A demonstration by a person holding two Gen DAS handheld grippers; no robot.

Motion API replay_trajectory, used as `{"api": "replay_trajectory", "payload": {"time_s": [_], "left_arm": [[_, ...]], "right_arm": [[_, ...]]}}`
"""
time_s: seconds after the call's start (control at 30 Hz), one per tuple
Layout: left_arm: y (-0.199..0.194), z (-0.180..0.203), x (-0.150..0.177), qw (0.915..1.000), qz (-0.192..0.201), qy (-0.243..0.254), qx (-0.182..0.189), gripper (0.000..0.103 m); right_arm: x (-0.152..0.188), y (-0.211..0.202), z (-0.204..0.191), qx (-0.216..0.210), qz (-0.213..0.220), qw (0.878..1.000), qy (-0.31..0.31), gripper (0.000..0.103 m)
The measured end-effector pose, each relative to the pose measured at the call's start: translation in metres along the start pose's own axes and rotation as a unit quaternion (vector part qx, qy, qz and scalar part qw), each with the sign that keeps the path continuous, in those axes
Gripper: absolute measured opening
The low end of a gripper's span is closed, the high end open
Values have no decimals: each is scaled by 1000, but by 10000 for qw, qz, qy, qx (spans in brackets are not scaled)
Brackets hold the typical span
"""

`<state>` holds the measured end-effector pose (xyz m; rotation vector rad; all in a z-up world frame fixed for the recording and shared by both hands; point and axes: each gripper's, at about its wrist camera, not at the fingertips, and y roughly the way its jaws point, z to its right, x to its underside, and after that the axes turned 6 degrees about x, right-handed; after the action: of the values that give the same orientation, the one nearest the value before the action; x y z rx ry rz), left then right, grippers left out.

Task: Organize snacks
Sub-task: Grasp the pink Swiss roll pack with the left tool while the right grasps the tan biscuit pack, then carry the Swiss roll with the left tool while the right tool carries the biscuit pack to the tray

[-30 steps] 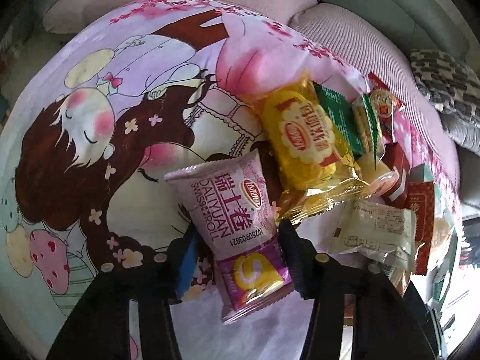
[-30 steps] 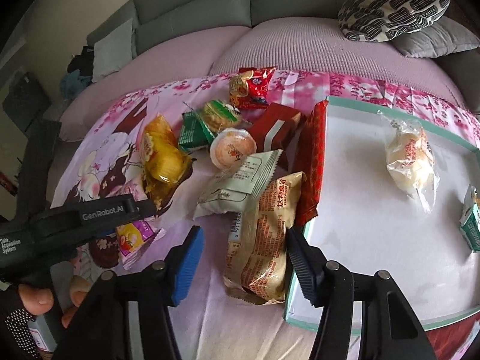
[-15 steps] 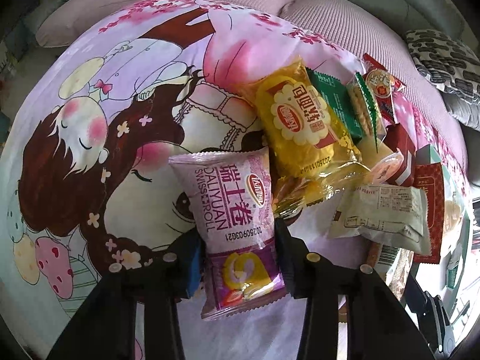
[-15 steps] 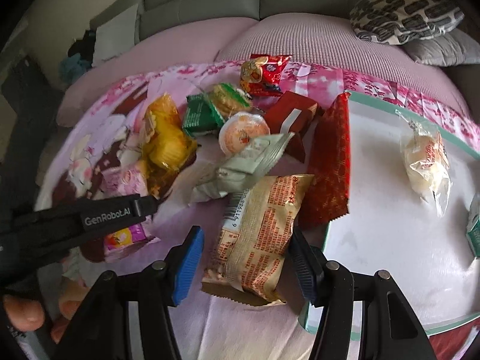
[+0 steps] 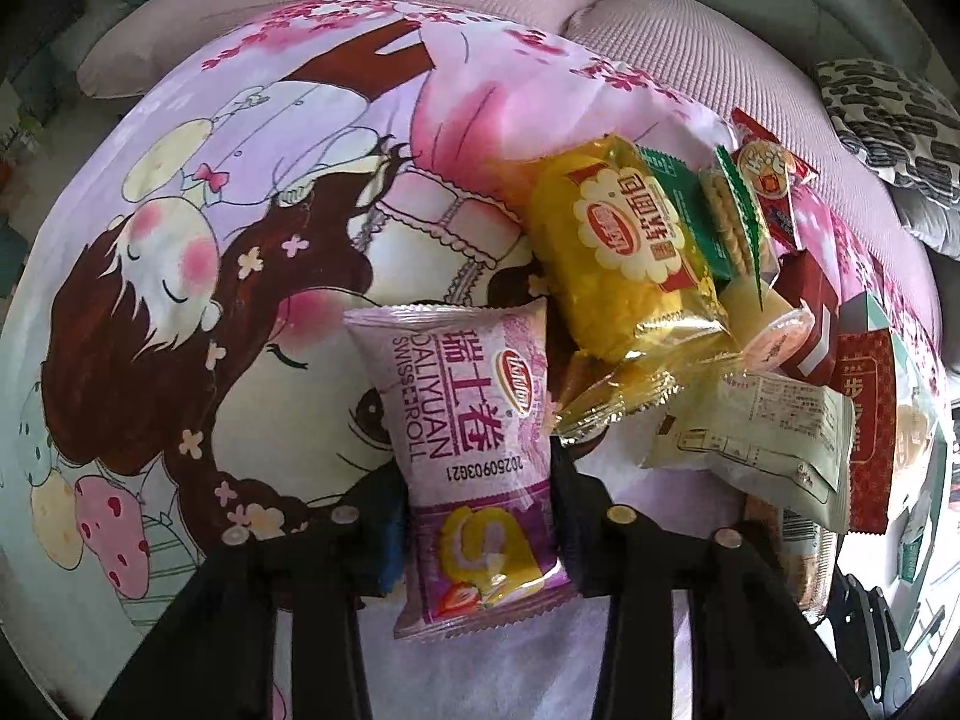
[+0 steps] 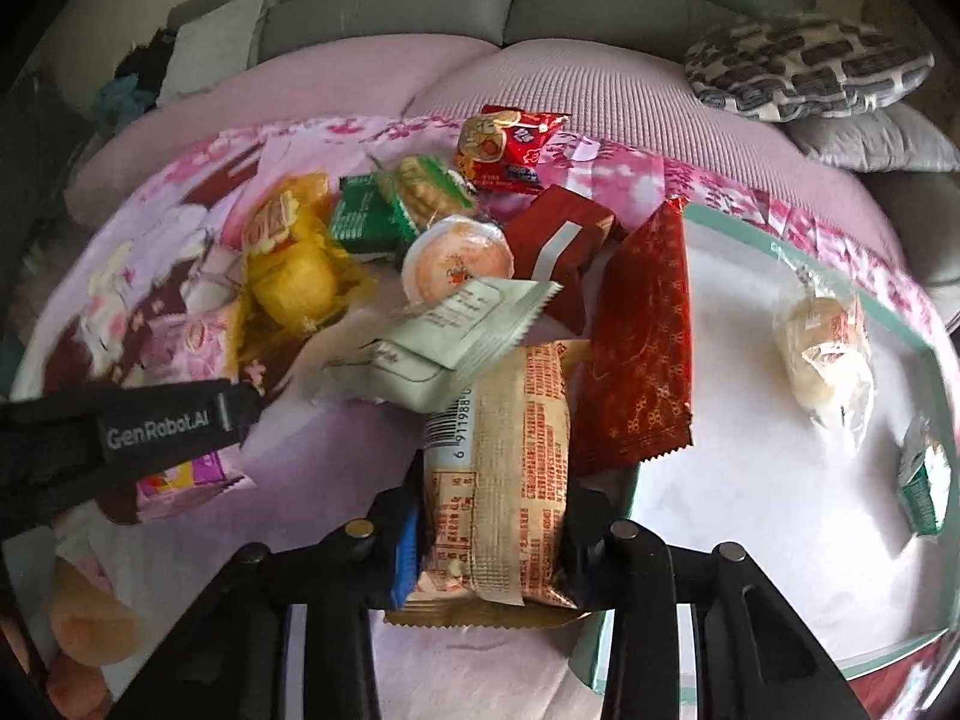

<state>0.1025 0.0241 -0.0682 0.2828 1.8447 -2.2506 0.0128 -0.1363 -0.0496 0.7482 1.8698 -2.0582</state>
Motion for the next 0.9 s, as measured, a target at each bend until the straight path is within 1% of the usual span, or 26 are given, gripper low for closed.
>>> {"api": "replay_trajectory", "payload": {"time_s": [0.2, 0.47, 0.63, 0.77, 0.9], "left_arm": [[-8, -13, -2, 9996, 69, -230, 128, 38], [-44, -24, -4, 9974, 574, -381, 233, 38], [-71, -22, 0, 9939, 946, -438, 357, 38], [-85, -15, 3, 9919, 1130, -403, 411, 38], [-90, 0, 4, 9907, 1270, -279, 409, 38]], "right_arm": [[-3, -11, 12, -258, 48, 9990, 362, 38], [-11, -45, 29, -449, 433, 9957, 690, 38], [-11, -62, 38, -621, 591, 9928, 836, 38], [-11, -74, 40, -667, 734, 9912, 878, 38], [-9, -75, 46, -616, 694, 9910, 966, 38]]}}
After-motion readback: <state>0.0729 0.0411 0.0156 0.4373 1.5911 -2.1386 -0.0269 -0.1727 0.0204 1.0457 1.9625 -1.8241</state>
